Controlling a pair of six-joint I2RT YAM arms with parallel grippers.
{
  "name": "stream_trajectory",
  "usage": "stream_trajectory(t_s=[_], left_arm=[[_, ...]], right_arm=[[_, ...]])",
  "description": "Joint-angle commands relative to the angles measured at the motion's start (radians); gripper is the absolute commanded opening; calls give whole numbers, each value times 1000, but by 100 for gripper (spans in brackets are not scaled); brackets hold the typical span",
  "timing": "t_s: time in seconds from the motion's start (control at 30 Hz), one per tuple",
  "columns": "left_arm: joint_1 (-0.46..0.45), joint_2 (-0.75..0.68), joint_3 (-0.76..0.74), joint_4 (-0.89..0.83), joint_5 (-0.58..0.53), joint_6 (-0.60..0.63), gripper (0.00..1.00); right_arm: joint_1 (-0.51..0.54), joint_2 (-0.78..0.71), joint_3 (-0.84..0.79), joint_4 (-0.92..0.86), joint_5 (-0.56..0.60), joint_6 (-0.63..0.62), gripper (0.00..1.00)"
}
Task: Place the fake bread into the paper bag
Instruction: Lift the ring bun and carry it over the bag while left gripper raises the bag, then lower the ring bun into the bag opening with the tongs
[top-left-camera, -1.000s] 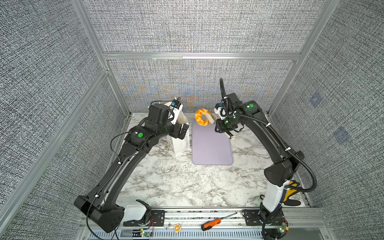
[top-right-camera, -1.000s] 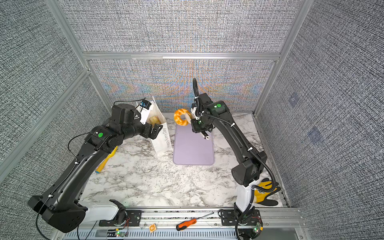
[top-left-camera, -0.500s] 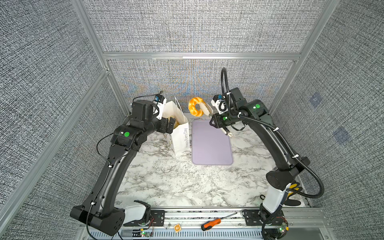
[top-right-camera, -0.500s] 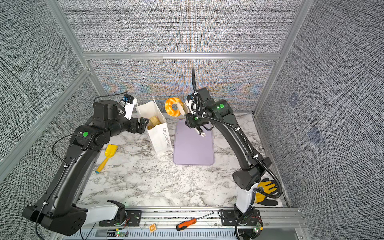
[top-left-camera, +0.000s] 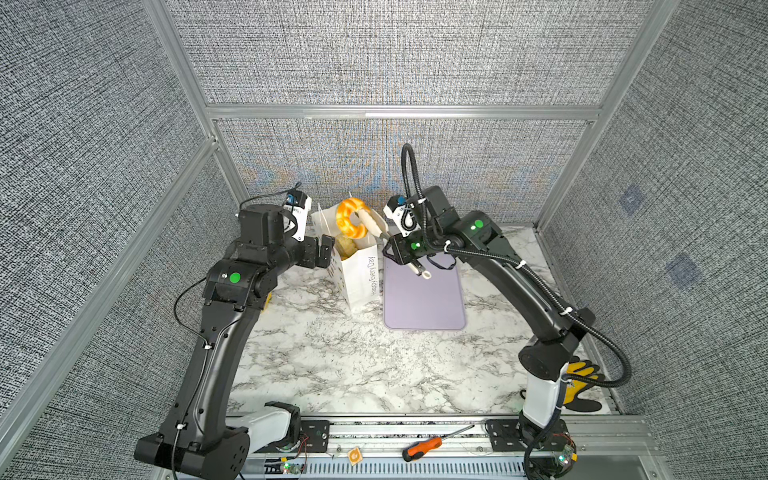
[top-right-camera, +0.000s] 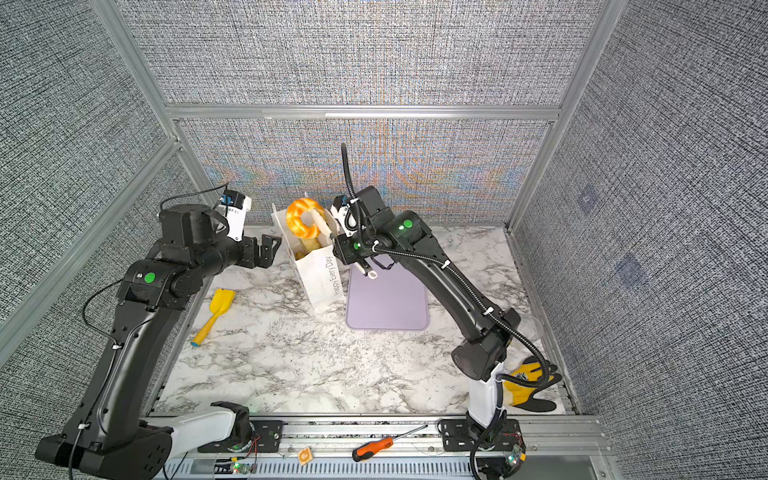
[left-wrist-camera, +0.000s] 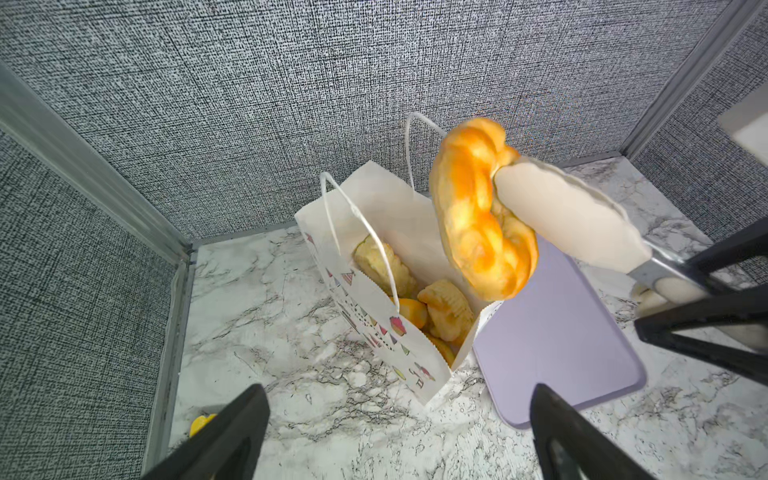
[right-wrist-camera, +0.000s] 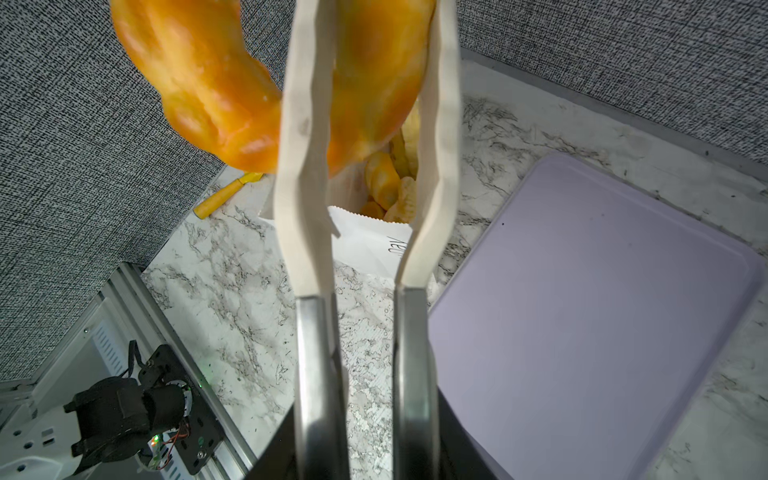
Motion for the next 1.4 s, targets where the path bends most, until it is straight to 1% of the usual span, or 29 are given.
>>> stream_trajectory(t_s=[0.0, 0.17, 0.3, 0.4, 0.63, 0.73, 0.87, 1.07, 1.23, 1.37], left_arm=[[4, -3, -7, 30, 24, -9, 99], [4, -2, -14, 31, 16, -2, 99], [4, 2, -13, 26, 19, 0, 99], [4, -3, -24, 26, 11, 1, 99], [4, -5, -31, 28, 12, -2, 99], [4, -2, -33, 30, 11, -2, 99], [4, -8, -37, 31, 7, -2, 99], [4, -16, -52, 38, 10, -10, 99], [3, -23, -55, 37, 6, -11, 99], [4, -26, -60, 38, 6, -11, 99]], right_arm=[[11, 22, 23, 40, 44, 6, 35], [31, 65, 54, 10, 117, -5, 36], [37, 90, 68, 3, 145, 4, 36], [54, 105, 87, -24, 191, -7, 36], [76, 113, 92, -69, 296, -20, 37], [87, 119, 97, -74, 322, -37, 37], [112, 125, 108, -91, 393, -66, 37], [140, 103, 80, -73, 437, -88, 37], [156, 93, 53, -86, 505, -99, 38], [162, 75, 27, -74, 524, -100, 40]])
